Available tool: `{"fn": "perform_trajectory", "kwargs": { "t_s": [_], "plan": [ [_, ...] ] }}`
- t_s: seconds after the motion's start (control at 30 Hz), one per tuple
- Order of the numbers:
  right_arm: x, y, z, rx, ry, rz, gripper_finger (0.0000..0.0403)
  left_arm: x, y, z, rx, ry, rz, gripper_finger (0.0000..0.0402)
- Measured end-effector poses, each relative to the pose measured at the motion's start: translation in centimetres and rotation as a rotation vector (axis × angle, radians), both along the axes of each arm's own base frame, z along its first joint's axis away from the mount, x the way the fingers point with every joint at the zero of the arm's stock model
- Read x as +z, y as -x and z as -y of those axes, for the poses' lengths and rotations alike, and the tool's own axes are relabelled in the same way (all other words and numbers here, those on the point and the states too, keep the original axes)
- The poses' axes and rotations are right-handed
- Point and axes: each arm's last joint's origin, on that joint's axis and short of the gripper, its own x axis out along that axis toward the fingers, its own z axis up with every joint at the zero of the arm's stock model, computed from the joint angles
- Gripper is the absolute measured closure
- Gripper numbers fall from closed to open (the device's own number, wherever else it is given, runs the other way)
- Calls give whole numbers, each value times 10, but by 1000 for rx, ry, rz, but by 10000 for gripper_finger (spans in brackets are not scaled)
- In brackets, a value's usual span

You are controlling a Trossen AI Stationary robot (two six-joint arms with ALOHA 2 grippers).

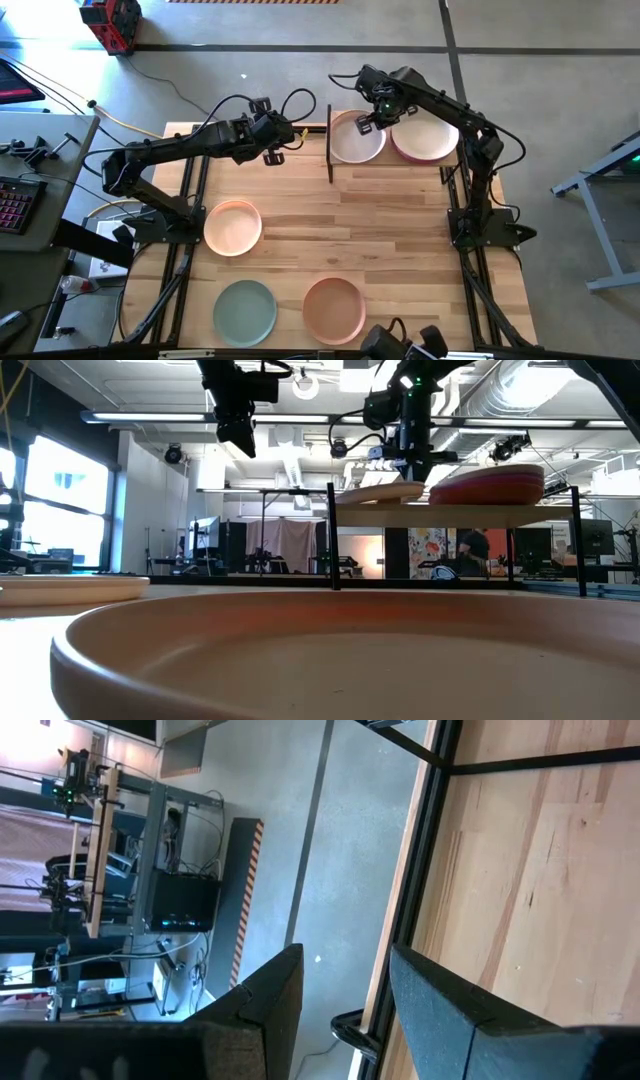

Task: Place and stack plates onto a shelf
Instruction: Put the white plate on the shelf

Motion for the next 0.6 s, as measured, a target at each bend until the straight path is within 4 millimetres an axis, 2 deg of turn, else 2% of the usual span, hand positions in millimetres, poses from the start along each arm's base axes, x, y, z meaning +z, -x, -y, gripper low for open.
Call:
{"fn": "perform_trajectory", "kwargs": {
  "t_s": [0.43,0.6],
  "plan": [
    [0,0,1,44,29,-22,401,0,0,0,0,0,0,259],
    [0,0,1,47,26,-21,368,0,0,0,0,0,0,259]
  ]
}}
